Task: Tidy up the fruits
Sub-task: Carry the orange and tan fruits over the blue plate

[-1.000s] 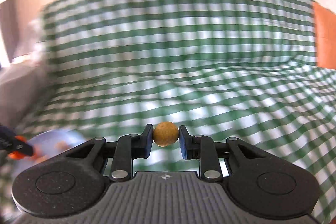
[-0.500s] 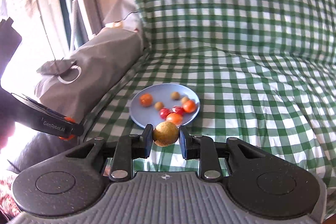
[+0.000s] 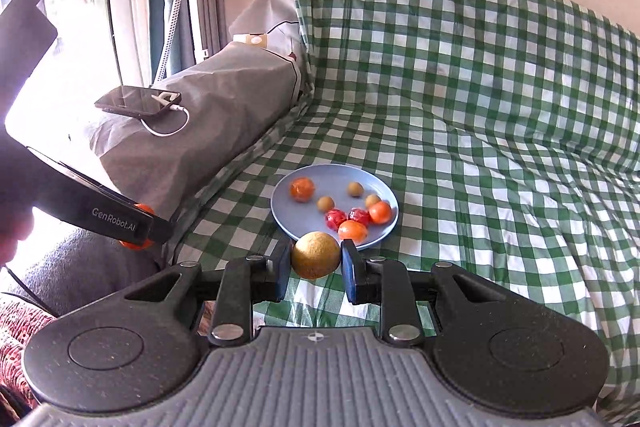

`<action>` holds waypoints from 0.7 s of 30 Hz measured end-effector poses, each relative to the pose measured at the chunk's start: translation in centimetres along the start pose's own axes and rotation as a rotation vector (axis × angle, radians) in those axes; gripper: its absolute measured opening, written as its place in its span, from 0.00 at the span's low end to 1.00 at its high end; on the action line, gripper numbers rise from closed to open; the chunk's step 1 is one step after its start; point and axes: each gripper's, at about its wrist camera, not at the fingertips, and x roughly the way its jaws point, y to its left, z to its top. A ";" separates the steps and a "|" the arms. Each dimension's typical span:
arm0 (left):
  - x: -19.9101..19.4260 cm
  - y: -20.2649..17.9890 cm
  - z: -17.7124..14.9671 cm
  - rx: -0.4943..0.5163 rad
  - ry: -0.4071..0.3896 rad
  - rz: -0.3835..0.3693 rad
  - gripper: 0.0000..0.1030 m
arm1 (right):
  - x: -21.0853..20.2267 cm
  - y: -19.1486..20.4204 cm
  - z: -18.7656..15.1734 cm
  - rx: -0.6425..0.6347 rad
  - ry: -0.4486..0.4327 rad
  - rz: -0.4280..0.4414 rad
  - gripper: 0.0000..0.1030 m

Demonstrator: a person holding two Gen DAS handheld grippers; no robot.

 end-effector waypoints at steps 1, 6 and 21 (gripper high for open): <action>0.0 0.0 0.0 -0.001 -0.001 -0.001 0.37 | 0.1 0.0 0.0 0.002 0.000 0.000 0.26; 0.4 0.1 0.2 -0.007 0.005 -0.004 0.37 | 0.1 0.2 -0.1 -0.010 0.010 -0.002 0.26; 1.5 0.5 0.8 -0.011 0.030 -0.005 0.37 | 1.4 -1.0 -0.3 -0.019 0.049 0.014 0.26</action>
